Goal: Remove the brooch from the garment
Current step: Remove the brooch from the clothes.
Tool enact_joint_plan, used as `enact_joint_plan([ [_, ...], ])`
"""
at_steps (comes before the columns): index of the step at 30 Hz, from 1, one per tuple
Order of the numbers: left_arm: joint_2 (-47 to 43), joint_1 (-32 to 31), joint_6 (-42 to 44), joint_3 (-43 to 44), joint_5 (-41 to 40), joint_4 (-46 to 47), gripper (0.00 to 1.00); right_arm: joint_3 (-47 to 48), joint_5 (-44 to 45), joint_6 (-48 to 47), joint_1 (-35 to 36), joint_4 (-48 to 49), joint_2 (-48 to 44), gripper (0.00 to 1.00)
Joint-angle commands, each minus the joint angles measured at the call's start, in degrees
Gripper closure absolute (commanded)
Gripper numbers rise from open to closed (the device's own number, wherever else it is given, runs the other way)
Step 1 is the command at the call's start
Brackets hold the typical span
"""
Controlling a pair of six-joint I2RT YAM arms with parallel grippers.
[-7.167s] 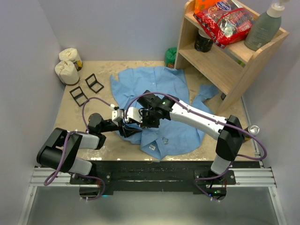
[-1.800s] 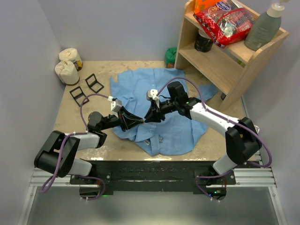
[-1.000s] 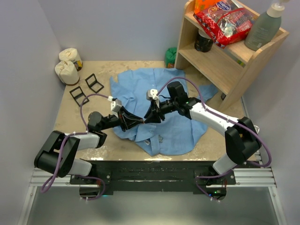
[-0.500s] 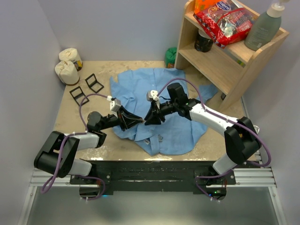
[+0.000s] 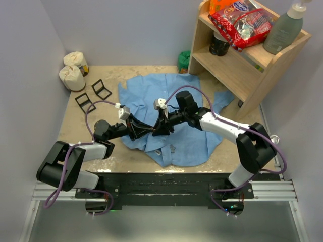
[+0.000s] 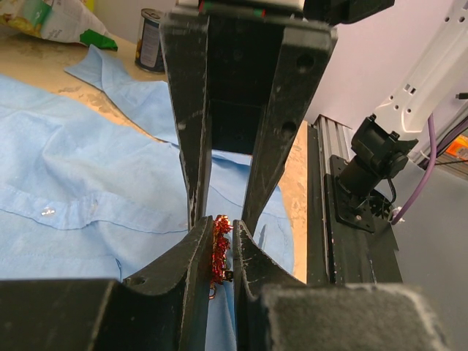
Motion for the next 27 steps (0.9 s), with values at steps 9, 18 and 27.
enact_joint_plan([
  [9,-1.15,0.66,-0.73,1.62,-0.9,34.11,1.0,1.78,-1.04,-1.98,0.12,-0.8,-0.13,0.7],
  [18,-1.33,0.83,-0.82,1.62,-0.73,34.29,1.0,2.67,-2.71,-3.13,-2.26,-3.36,-1.36,0.64],
  [27,-1.33,0.83,-1.0,1.53,-0.55,34.46,1.0,4.51,1.15,-4.36,-2.34,-3.71,-0.75,0.64],
])
